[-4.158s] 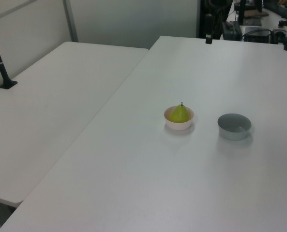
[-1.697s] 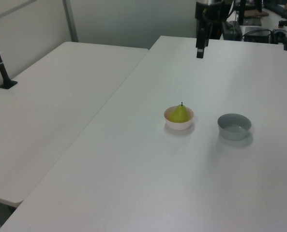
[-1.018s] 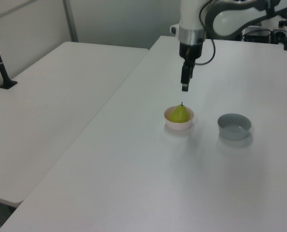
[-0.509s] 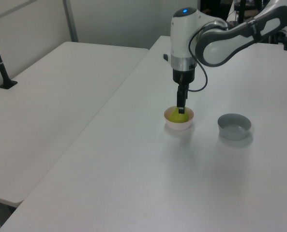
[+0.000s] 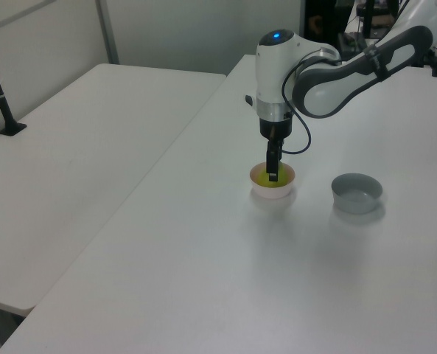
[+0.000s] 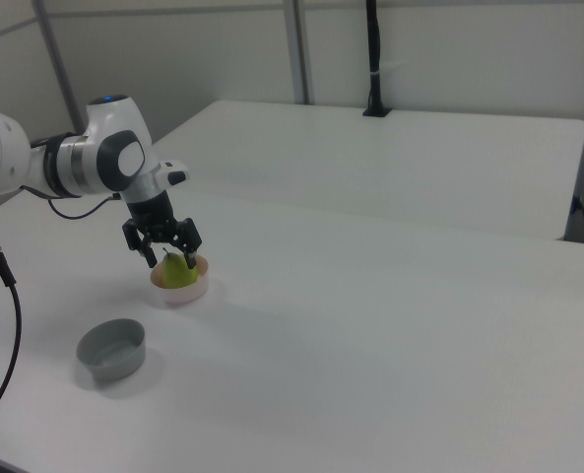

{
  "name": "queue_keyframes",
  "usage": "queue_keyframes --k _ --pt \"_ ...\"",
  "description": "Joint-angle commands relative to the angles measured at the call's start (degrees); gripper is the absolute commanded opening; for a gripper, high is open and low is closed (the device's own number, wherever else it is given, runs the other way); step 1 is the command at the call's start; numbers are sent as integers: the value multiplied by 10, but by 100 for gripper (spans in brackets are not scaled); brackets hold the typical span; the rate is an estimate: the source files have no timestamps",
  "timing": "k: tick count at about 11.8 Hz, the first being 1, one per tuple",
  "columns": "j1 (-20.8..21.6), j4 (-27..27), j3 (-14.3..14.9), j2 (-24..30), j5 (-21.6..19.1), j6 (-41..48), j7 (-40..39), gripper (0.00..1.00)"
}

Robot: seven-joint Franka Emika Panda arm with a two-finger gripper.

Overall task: Pick up a pear from the bowl
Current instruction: 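Move the open gripper over the pink bowl and lower onto the pear, then close the gripper around the green pear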

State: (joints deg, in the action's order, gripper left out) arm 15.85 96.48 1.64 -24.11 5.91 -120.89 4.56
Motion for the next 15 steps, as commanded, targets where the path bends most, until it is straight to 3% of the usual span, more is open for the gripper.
queue_keyframes --k 1,10,15 --pt "2 3 3 -8 8 -21 -6 86" --pt "2 5 3 -8 10 -20 -10 33" --pt "2 1 3 1 9 -11 -9 29"
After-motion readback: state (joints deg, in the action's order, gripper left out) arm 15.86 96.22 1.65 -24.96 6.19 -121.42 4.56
